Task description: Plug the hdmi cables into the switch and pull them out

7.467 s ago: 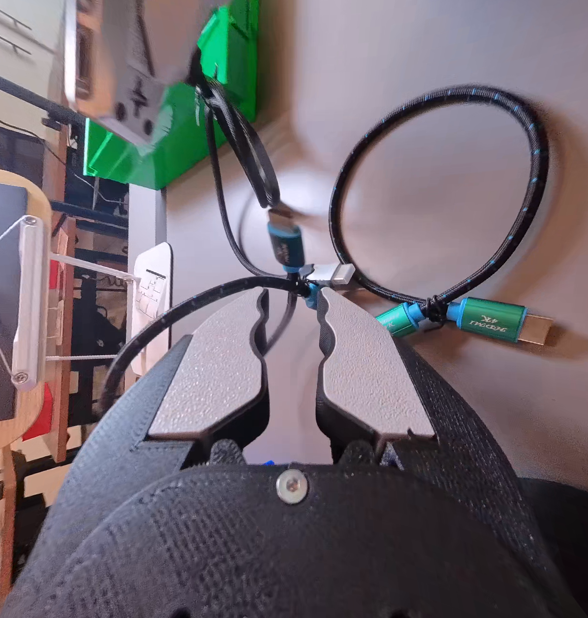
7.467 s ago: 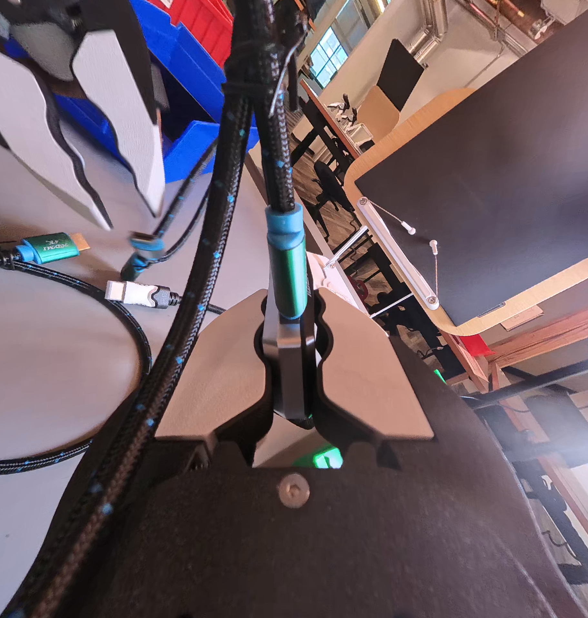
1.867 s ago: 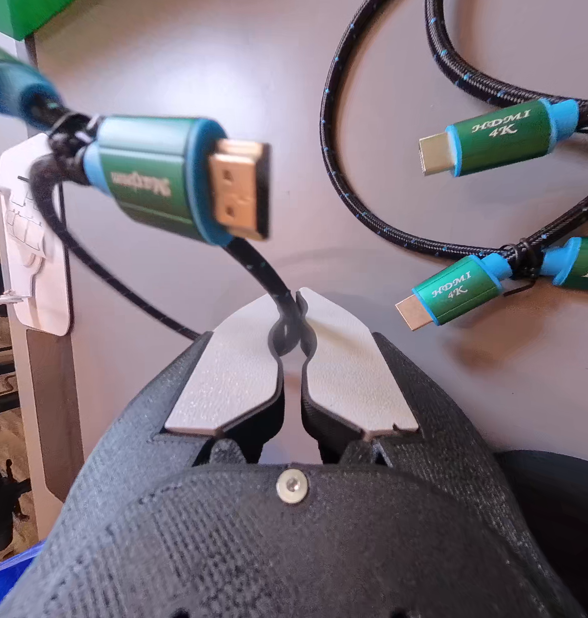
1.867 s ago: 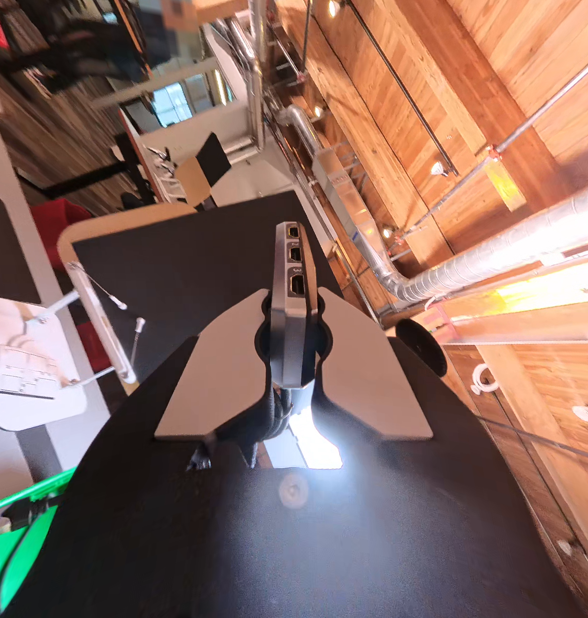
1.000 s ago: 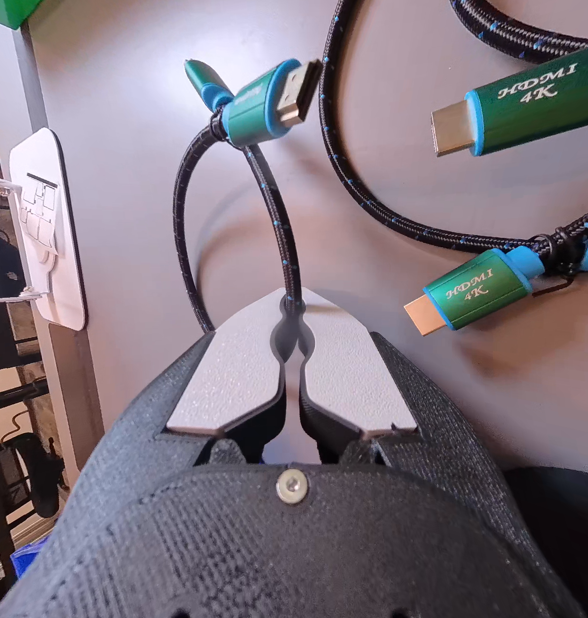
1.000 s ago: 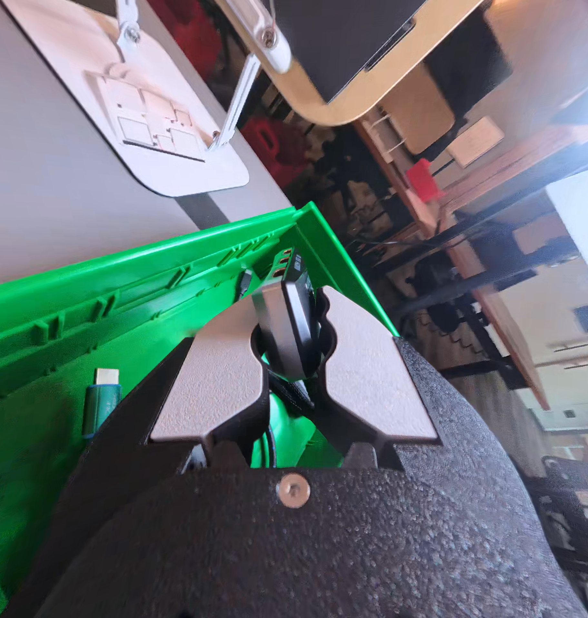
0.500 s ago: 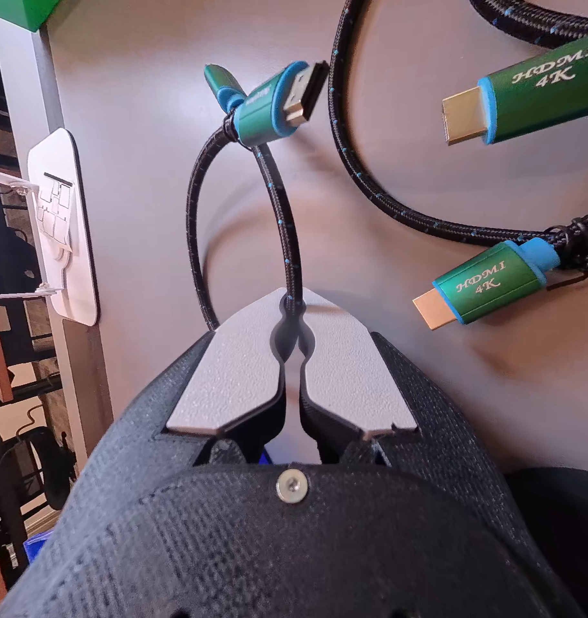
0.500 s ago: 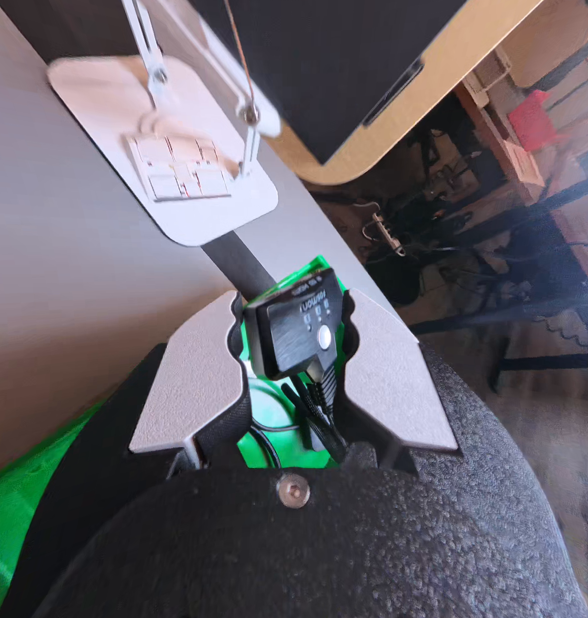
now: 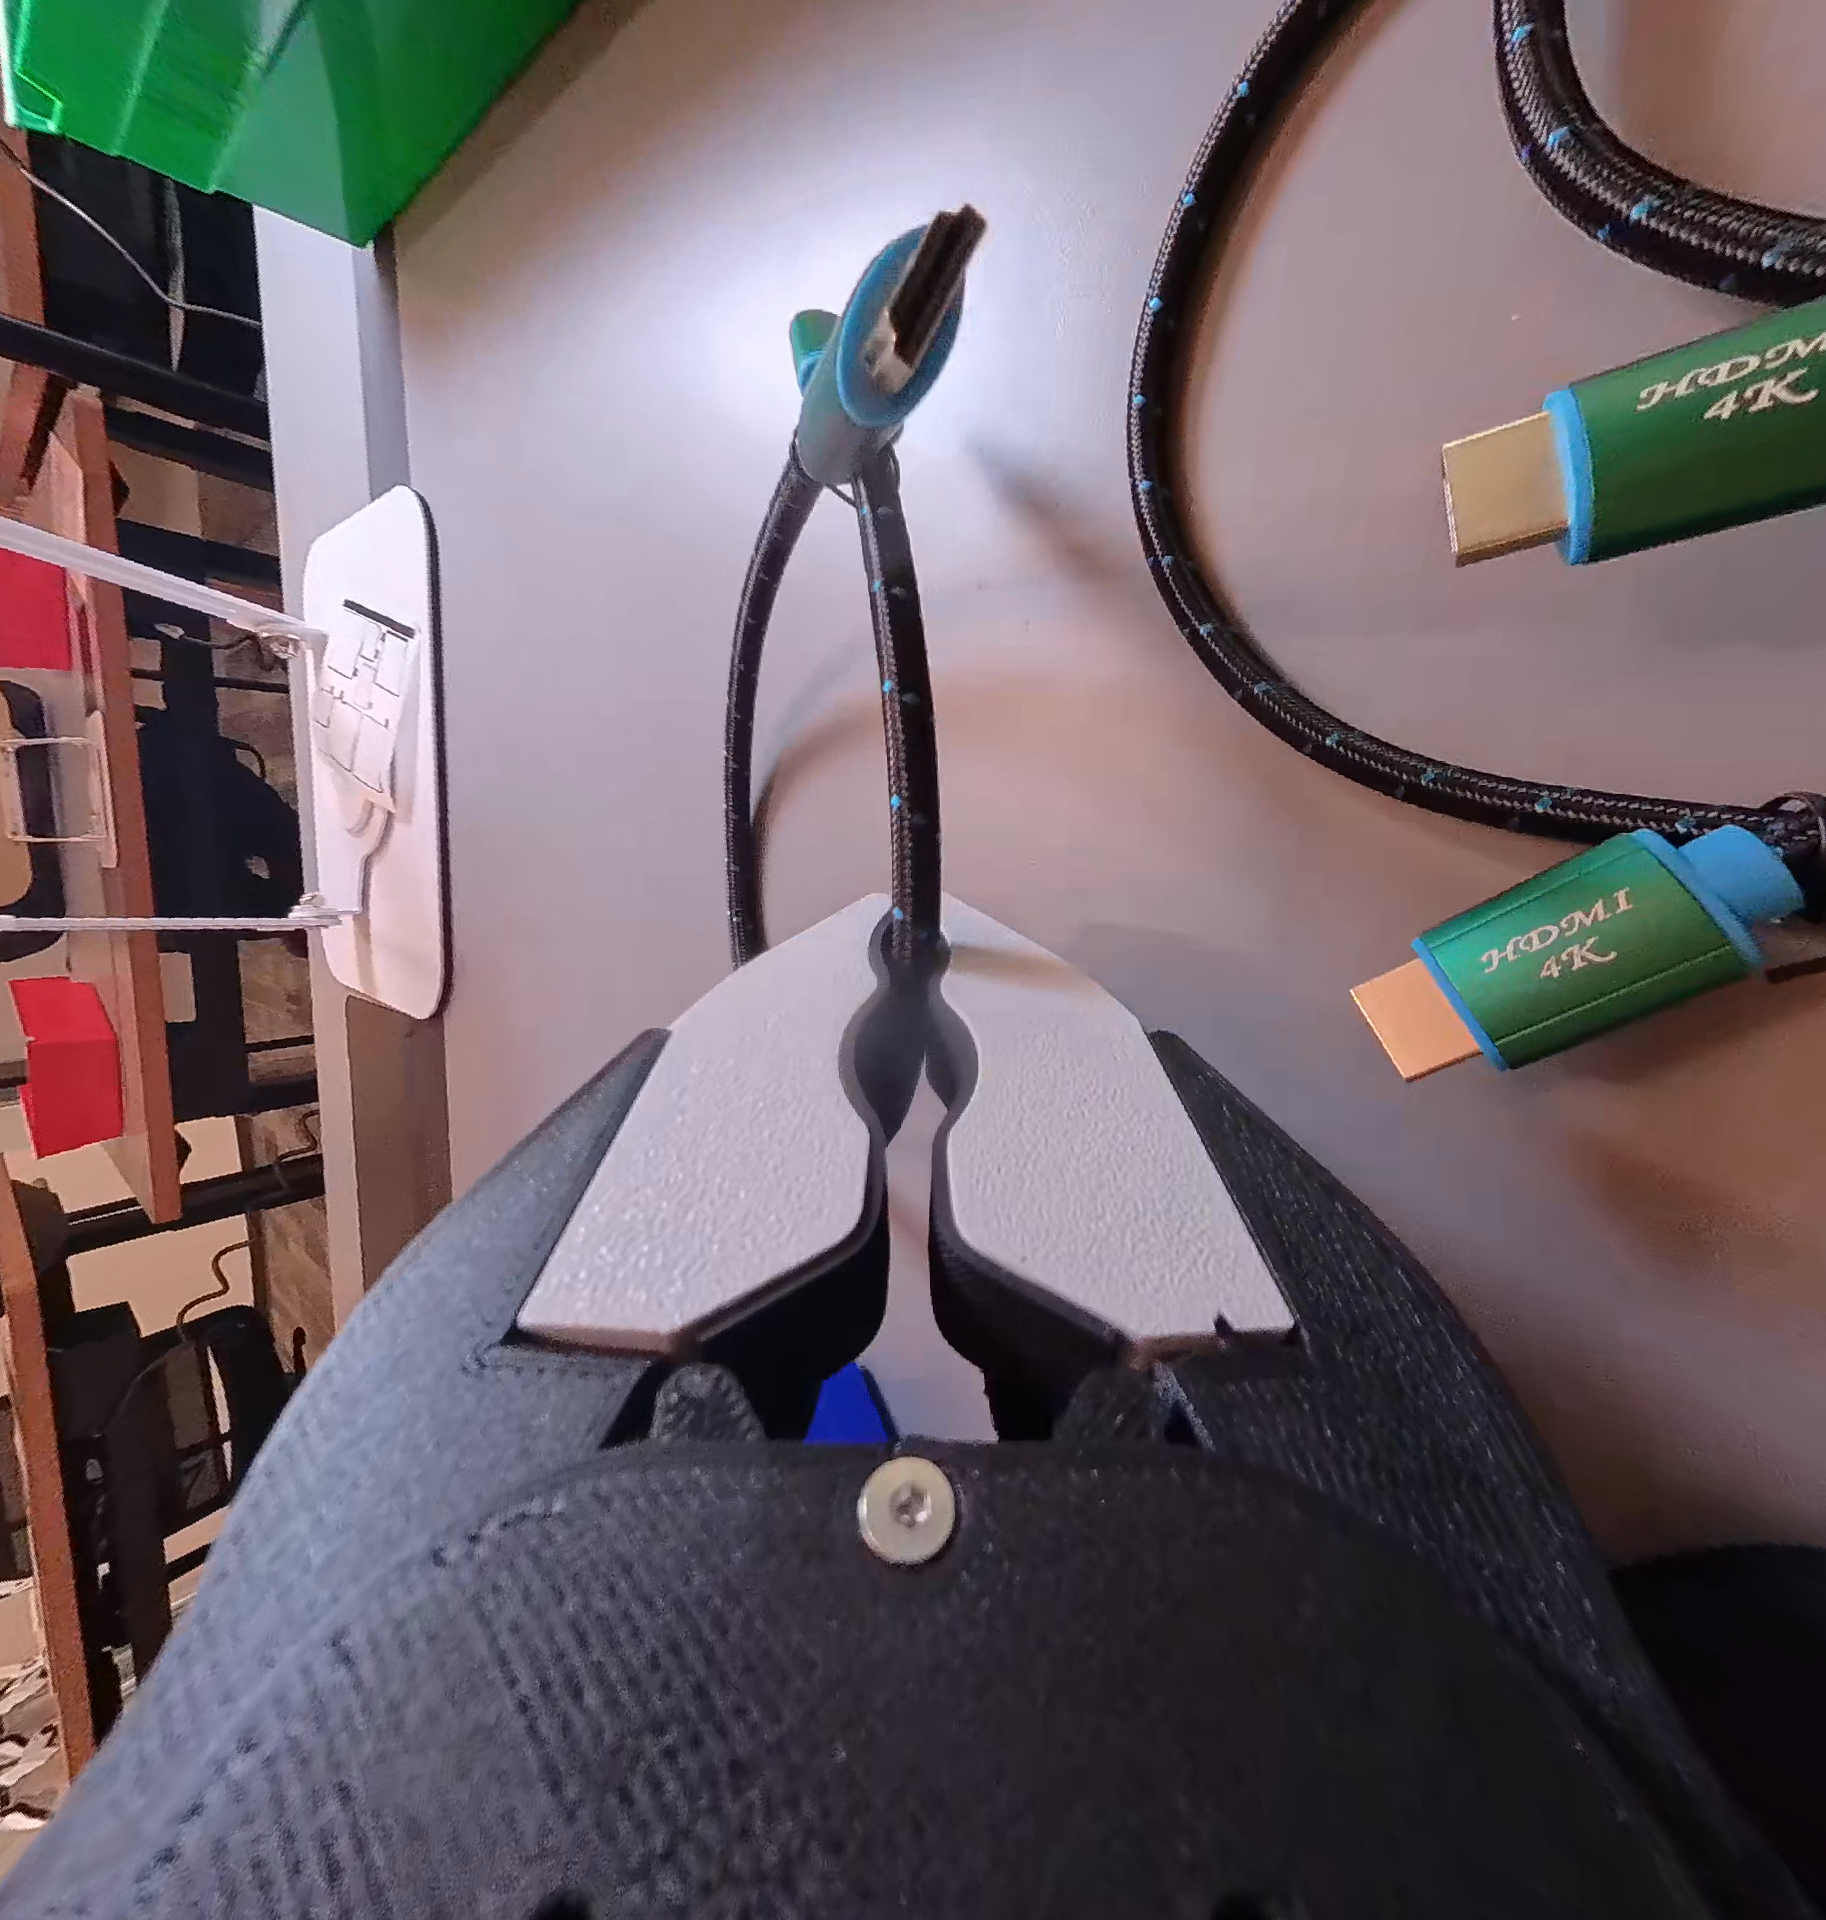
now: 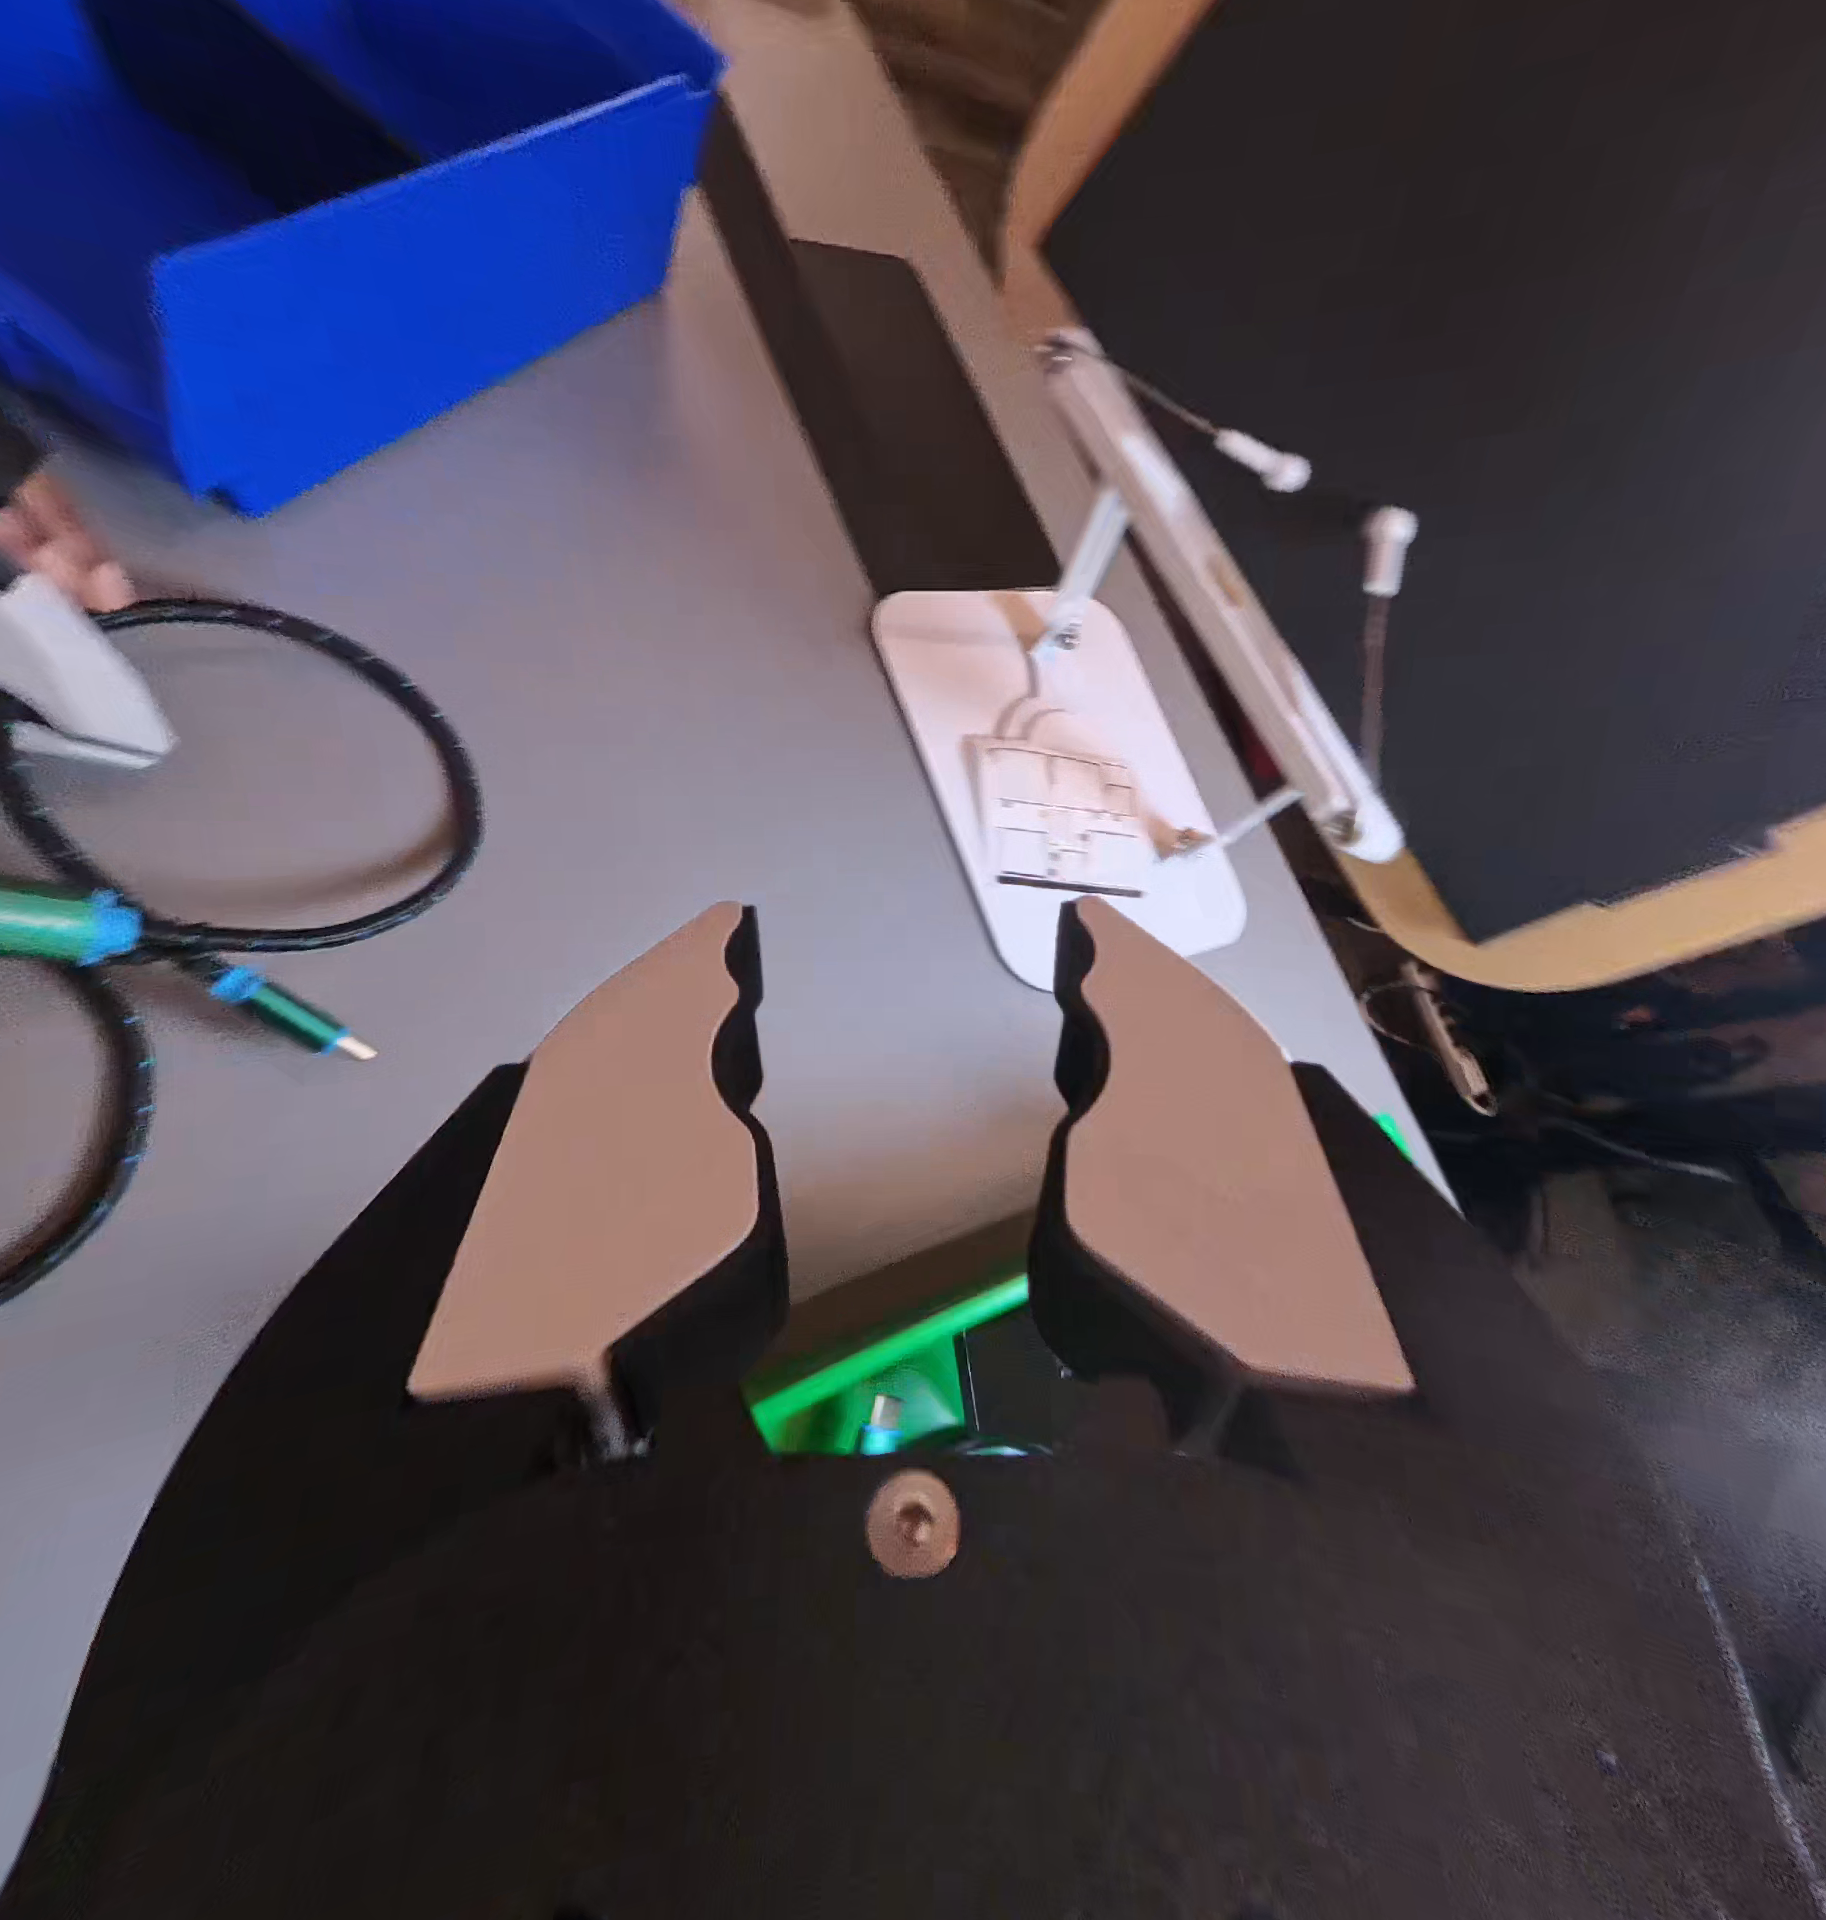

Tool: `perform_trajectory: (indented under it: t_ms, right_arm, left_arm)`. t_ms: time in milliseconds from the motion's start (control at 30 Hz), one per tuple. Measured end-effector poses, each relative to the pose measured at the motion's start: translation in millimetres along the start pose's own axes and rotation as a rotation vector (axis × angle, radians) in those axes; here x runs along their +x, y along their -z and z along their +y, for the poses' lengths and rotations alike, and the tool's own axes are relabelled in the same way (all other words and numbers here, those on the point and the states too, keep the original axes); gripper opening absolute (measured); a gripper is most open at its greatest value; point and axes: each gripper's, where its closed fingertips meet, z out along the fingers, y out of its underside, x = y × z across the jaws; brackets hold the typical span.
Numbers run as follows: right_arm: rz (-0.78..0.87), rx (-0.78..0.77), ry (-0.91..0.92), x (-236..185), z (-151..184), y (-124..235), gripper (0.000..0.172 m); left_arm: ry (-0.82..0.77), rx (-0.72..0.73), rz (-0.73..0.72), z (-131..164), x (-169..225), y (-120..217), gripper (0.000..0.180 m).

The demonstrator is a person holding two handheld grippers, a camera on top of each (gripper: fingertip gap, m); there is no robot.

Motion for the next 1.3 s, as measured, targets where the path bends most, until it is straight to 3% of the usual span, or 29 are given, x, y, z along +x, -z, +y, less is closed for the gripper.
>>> perform_trajectory:
  t_ms: [267, 433, 467, 533, 700, 800, 867, 1000, 1133, 1300]
  right_arm:
    - [-0.315, -0.09, 0.254, -159.9, 14.3, -23.6, 0.055]
    - [-0.339, -0.125, 0.351, -212.5, 35.3, -51.4, 0.054]
    - [-0.317, -0.113, 0.359, -215.3, 34.7, -56.8, 0.046]
    - [-0.237, -0.071, 0.41, -212.5, 29.2, -64.8, 0.019]
    - [-0.204, 0.004, 0.468, -205.9, 5.7, -51.7, 0.012]
    - [-0.185, 0.049, 0.437, -188.9, -20.4, -22.1, 0.011]
    - [-0.13, 0.074, 0.424, -167.2, -37.2, 4.7, 0.011]
    - [0.021, 0.051, 0.414, -111.7, -54.4, 72.1, 0.011]
    - [0.241, -0.193, 0.504, -47.2, -22.0, 125.2, 0.012]
    - [0.293, -0.565, 0.507, 0.5, 86.8, 129.8, 0.012]
  left_arm:
    - [-0.003, 0.034, -0.054, -4.6, -9.8, 5.3, 0.0]
    - [-0.021, 0.07, -0.103, -7.4, -19.0, 13.3, 0.001]
    - [-0.018, 0.081, -0.107, -8.6, -20.3, 15.1, 0.0]
    - [-0.018, 0.119, -0.113, -13.5, -21.4, 18.9, 0.0]
    - [0.042, 0.248, -0.195, -24.4, -39.5, 38.9, 0.0]
    - [0.193, 0.479, -0.362, -40.5, -76.1, 80.2, 0.023]
    - [0.314, 0.61, -0.429, -41.6, -96.0, 109.1, 0.026]
    - [0.439, 0.664, -0.423, -25.3, -104.4, 119.3, 0.025]
    - [0.405, 0.573, -0.366, -19.1, -89.0, 94.8, 0.024]
    - [0.321, 0.529, -0.317, -32.8, -71.1, 80.3, 0.023]
